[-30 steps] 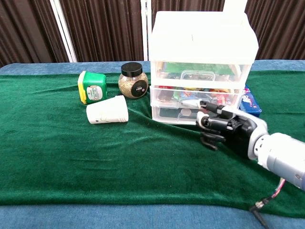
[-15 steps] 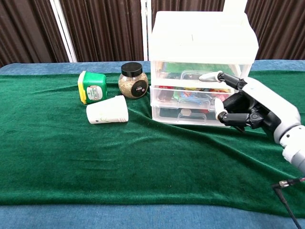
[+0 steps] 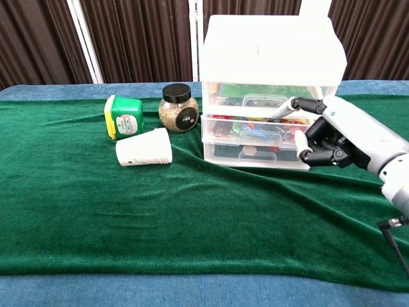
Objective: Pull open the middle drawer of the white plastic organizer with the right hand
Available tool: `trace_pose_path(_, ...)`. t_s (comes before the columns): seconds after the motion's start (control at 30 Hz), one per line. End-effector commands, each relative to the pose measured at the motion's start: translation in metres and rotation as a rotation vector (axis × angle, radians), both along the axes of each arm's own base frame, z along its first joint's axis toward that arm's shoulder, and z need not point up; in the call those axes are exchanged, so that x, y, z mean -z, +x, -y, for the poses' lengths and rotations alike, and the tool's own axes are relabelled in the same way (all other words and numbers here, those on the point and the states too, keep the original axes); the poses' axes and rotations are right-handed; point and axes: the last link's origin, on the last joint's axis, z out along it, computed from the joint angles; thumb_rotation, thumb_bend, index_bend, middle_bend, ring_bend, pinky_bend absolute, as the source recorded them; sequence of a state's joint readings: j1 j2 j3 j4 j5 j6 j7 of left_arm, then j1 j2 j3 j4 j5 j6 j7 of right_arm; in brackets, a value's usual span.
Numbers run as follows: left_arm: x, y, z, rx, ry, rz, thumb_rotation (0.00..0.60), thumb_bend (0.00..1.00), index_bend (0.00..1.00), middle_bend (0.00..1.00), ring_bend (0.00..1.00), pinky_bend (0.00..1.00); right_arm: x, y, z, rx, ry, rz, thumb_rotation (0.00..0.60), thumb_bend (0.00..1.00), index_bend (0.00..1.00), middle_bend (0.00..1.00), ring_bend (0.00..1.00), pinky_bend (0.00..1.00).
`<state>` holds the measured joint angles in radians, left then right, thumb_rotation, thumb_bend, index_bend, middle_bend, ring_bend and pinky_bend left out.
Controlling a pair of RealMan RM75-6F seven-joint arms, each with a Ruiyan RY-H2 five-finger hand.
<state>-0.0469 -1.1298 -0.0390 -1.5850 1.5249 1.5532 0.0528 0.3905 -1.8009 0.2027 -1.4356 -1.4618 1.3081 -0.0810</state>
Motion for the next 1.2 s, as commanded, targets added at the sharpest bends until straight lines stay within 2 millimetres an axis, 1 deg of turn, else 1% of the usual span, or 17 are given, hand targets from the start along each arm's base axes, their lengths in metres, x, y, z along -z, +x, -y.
trace_pose_path(0.03,0.0,0.0,0.0,0.0,0.002,0.001,0.6,0.07,0.0,0.0,0.0,0.0,-0.001,0.0,0.003,0.005,-0.008,-0.031,0.6,0.64,0.29,0.94,0.98,0.85)
trace_pose_path(0.27,-0.001,0.0,0.0,-0.003,0.001,0.0,0.6,0.07,0.0,0.0,0.0,0.0,0.0,-0.002,0.006,0.017,-0.029,-0.129,0.6,0.64,0.28,0.94,0.98,0.85)
trace_pose_path(0.57,0.0,0.001,0.001,0.001,-0.004,0.001,0.6,0.08,0.0,0.0,0.0,0.0,0.003,0.001,0.012,0.043,-0.024,-0.165,0.6,0.64,0.27,0.94,0.98,0.85)
trace_pose_path(0.73,0.0,0.001,0.001,0.002,-0.007,0.001,0.6,0.07,0.0,0.0,0.0,0.0,0.006,-0.001,0.013,0.065,-0.002,-0.167,0.6,0.63,0.28,0.94,0.98,0.85)
trace_pose_path(0.97,0.0,0.001,0.001,0.001,-0.008,0.003,0.6,0.07,0.0,0.0,0.0,0.0,0.008,0.002,0.016,0.075,0.015,-0.152,0.6,0.64,0.35,0.94,0.98,0.85)
trace_pose_path(1.2,0.0,0.001,0.001,0.002,-0.008,0.004,0.6,0.07,0.0,0.0,0.0,0.0,0.005,0.006,0.017,0.077,0.015,-0.131,0.6,0.64,0.44,0.95,0.99,0.86)
